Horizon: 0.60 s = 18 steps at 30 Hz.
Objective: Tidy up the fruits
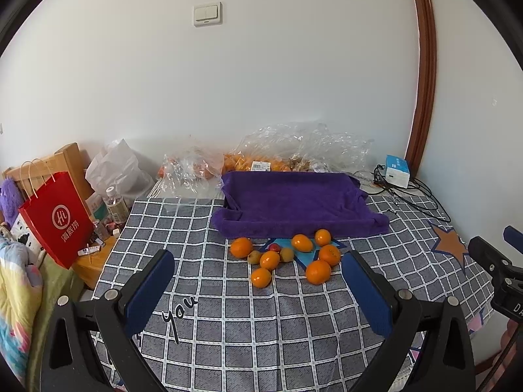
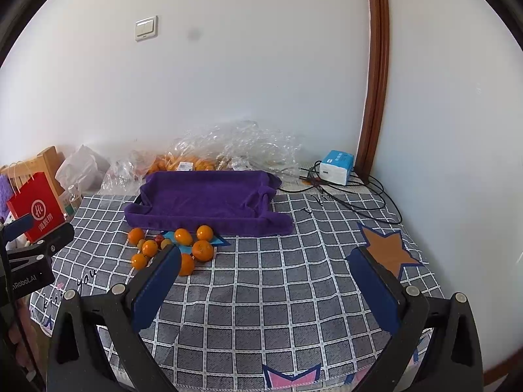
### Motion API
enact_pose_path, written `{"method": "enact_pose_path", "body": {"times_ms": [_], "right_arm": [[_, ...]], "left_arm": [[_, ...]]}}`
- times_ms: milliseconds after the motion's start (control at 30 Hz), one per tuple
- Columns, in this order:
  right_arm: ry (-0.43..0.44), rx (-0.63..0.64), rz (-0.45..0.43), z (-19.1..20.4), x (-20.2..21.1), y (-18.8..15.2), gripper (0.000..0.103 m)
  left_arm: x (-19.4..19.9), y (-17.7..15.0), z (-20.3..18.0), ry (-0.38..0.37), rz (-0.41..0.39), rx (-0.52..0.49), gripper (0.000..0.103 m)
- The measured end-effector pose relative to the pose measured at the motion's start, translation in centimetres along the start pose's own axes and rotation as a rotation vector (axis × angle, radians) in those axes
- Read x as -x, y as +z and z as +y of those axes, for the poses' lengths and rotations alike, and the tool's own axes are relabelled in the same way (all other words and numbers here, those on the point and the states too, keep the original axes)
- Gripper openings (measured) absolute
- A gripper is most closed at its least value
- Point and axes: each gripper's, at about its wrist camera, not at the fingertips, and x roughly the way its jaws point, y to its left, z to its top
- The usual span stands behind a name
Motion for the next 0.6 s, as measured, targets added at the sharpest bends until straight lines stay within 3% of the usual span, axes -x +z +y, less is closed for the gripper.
{"method": "enact_pose_path", "body": {"times_ms": [600], "right_arm": [[-0.002, 0.005, 0.001, 0.27, -0.30, -0.31, 0.101]], "left_arm": [[0.00, 0.00, 0.27, -0.007, -0.003, 0.005, 0.103]]}}
